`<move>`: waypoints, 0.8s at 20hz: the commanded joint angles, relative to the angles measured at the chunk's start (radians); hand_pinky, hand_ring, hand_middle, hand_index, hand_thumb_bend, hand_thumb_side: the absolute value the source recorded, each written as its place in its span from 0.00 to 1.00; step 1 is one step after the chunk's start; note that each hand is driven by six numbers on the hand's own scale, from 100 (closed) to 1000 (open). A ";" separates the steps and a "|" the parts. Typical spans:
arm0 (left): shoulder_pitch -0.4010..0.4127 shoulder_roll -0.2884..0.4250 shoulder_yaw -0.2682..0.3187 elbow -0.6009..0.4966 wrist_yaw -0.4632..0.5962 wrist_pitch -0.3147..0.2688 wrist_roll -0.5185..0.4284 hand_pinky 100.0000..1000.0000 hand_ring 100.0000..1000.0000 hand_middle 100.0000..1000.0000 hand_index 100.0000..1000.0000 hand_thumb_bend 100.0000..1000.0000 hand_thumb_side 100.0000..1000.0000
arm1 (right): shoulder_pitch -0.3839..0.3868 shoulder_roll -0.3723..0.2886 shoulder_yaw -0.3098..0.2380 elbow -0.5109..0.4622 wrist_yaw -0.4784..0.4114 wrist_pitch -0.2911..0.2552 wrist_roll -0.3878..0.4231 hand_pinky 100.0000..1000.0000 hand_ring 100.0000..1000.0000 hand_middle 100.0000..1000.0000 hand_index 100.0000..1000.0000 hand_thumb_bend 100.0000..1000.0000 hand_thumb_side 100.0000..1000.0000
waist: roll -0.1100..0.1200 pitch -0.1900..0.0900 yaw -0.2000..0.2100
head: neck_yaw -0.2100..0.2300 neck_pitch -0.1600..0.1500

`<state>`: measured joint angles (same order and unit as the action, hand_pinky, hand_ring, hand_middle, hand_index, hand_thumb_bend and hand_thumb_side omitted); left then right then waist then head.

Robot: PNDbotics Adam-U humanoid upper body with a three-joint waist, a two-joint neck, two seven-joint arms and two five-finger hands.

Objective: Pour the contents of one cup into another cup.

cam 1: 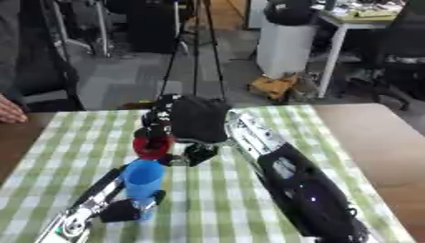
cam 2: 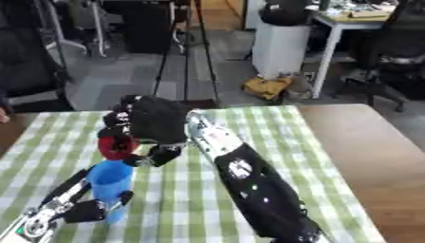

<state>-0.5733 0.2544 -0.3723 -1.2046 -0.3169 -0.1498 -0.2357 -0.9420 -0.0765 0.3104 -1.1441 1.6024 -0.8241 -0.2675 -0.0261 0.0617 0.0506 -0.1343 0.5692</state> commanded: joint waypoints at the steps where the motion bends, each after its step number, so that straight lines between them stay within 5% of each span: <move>1: -0.016 0.005 0.008 -0.016 0.000 0.001 0.001 0.41 0.49 0.56 0.72 0.13 0.48 | -0.029 -0.017 0.003 -0.021 0.038 0.001 -0.028 0.58 0.50 0.51 0.72 0.17 0.19 | 0.004 -0.017 -0.001 | -0.004 0.005; 16: -0.015 0.004 0.006 -0.015 -0.001 0.001 -0.001 0.41 0.49 0.56 0.72 0.12 0.48 | -0.040 -0.014 0.022 -0.007 0.169 0.028 -0.134 0.59 0.50 0.50 0.71 0.17 0.19 | 0.002 -0.020 0.002 | -0.007 0.008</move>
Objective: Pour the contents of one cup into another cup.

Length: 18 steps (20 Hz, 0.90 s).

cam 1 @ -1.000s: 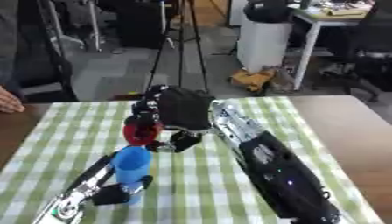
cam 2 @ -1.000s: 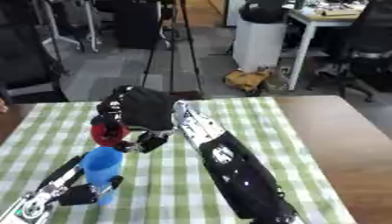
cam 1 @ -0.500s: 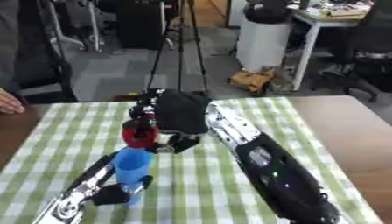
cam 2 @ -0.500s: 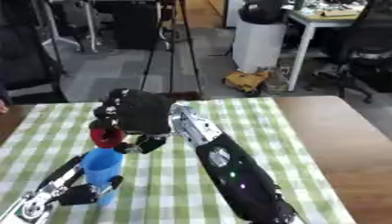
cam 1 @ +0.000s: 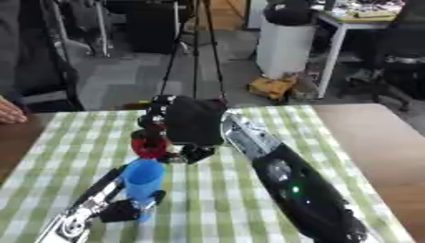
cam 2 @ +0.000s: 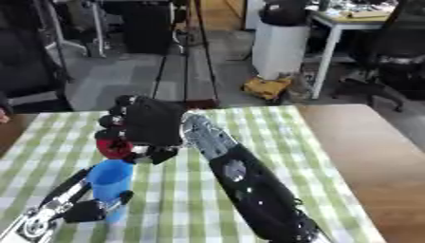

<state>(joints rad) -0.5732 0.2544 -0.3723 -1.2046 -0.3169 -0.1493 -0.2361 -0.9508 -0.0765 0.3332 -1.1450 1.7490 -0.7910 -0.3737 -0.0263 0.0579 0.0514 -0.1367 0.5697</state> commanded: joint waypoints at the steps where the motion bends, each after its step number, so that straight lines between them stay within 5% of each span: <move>1: -0.015 0.004 0.006 -0.015 -0.001 0.000 -0.001 0.41 0.49 0.56 0.72 0.12 0.48 | -0.032 -0.014 0.000 -0.003 0.031 -0.004 -0.033 0.59 0.50 0.50 0.71 0.17 0.19 | 0.002 -0.016 0.002 | -0.005 0.008; 18: -0.011 0.004 0.006 -0.014 -0.002 0.000 -0.001 0.40 0.49 0.56 0.72 0.13 0.48 | -0.043 -0.017 0.030 0.004 0.113 -0.006 -0.121 0.60 0.50 0.50 0.70 0.17 0.18 | -0.004 -0.024 0.006 | -0.007 0.012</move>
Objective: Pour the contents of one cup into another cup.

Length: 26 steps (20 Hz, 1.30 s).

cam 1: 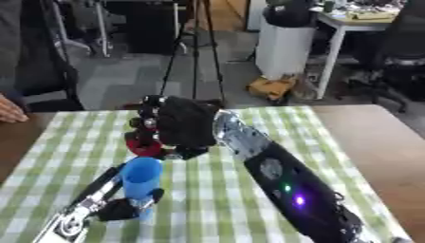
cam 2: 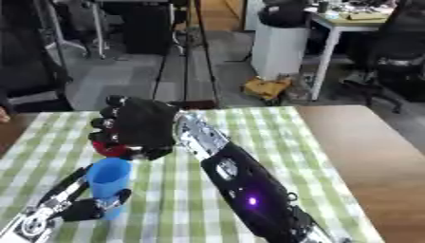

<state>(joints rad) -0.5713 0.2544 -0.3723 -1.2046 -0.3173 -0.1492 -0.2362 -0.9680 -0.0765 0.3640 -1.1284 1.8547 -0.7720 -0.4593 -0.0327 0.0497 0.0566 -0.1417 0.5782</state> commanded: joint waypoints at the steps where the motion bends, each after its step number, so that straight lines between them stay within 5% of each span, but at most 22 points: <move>1: -0.013 0.004 0.006 -0.014 -0.002 0.000 -0.001 0.40 0.49 0.56 0.72 0.13 0.47 | -0.027 -0.018 0.001 -0.014 0.006 -0.025 -0.037 0.60 0.50 0.50 0.70 0.17 0.18 | 0.003 -0.016 0.001 | -0.001 0.003; 26: -0.009 0.009 0.009 -0.017 0.001 0.003 0.002 0.40 0.48 0.56 0.71 0.13 0.47 | -0.027 -0.030 0.024 -0.039 -0.008 -0.042 -0.041 0.60 0.49 0.50 0.70 0.17 0.17 | 0.003 -0.021 -0.005 | -0.001 0.007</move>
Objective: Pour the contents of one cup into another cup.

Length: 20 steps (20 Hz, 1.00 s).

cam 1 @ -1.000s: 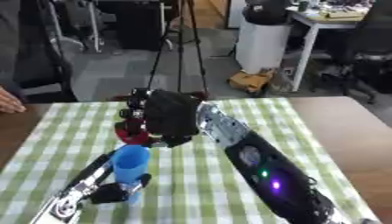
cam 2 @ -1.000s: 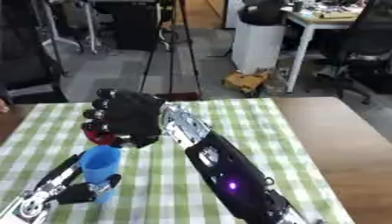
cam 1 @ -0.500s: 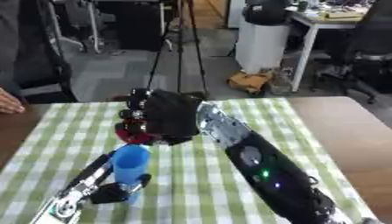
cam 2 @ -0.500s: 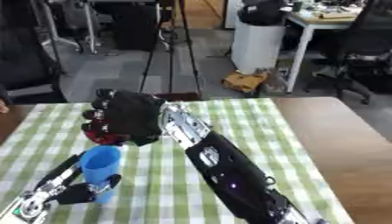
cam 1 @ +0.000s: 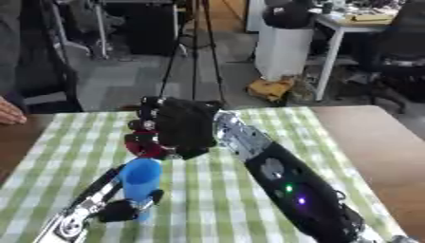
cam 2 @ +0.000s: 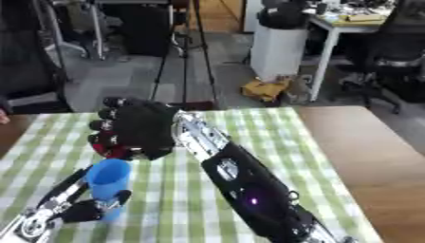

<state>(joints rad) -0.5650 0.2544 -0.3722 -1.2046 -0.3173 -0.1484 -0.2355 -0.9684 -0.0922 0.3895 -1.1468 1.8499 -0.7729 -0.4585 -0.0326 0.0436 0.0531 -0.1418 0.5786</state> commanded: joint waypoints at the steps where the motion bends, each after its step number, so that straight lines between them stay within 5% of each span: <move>1: -0.015 0.009 0.009 -0.017 0.000 0.002 0.001 0.40 0.48 0.56 0.71 0.13 0.47 | -0.027 -0.015 -0.001 -0.021 -0.002 -0.041 -0.042 0.60 0.49 0.50 0.70 0.17 0.17 | 0.003 -0.015 -0.002 | -0.002 0.007; 20: -0.013 0.011 0.011 -0.015 -0.001 0.003 0.003 0.40 0.48 0.56 0.71 0.13 0.47 | -0.030 -0.014 0.003 -0.031 -0.014 -0.043 -0.039 0.61 0.49 0.49 0.69 0.15 0.06 | 0.005 -0.019 -0.006 | -0.002 0.007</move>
<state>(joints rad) -0.5638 0.2544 -0.3719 -1.2046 -0.3173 -0.1474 -0.2345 -0.9688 -0.0923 0.3950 -1.1532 1.8461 -0.7738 -0.4577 -0.0322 0.0402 0.0487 -0.1419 0.5789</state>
